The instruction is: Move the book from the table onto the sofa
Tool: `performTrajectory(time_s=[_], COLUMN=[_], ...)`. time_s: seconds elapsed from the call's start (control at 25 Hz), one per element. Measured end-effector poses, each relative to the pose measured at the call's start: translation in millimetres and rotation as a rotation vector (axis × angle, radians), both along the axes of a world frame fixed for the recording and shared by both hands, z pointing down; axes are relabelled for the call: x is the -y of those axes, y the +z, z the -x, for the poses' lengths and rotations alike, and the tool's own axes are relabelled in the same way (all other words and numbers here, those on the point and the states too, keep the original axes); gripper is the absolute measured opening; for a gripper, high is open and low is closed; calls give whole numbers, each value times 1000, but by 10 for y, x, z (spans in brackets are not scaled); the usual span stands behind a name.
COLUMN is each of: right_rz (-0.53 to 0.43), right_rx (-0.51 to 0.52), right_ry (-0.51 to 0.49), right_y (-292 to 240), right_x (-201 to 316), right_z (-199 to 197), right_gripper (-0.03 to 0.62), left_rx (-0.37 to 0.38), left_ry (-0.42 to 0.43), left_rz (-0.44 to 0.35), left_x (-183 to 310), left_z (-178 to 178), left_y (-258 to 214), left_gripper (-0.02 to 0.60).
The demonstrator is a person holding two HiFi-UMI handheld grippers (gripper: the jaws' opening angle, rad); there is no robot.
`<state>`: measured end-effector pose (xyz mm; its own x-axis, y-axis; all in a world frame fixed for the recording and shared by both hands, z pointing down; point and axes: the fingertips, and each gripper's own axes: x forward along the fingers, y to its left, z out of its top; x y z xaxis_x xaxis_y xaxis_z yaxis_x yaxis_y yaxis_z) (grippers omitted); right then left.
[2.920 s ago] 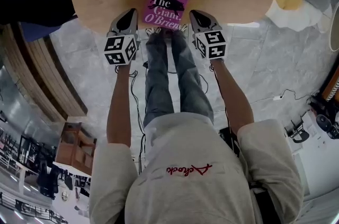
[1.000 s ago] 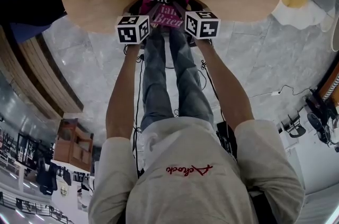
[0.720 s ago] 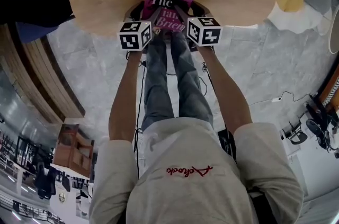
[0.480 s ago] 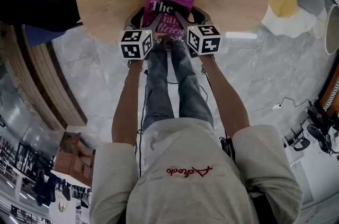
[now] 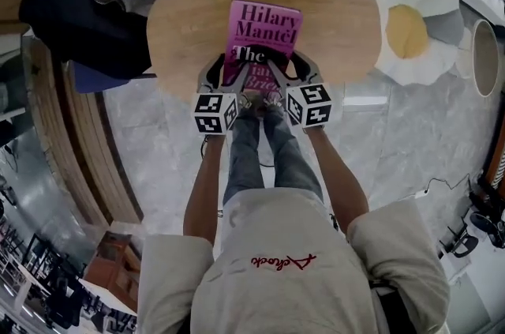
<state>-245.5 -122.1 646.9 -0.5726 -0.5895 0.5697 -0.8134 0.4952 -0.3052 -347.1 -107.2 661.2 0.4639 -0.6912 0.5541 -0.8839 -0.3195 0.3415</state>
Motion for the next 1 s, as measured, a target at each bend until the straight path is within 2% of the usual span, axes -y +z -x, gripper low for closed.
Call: performTrajectory(time_s=[0.44,1.0], right_rz=[-127,-369], right_rx=[31,59], right_ry=[8,39], right_y=[-1041,-2351], right_x=[90,660], right_z=[2,-81], right_gripper=[235,235], left_rx=[13,31], left_ry=[-21,12], left_rz=[-120,-363], left_x=[99,743], left_z=[13,-63], left_y=[-1040,-2349], left_gripper=[272,273])
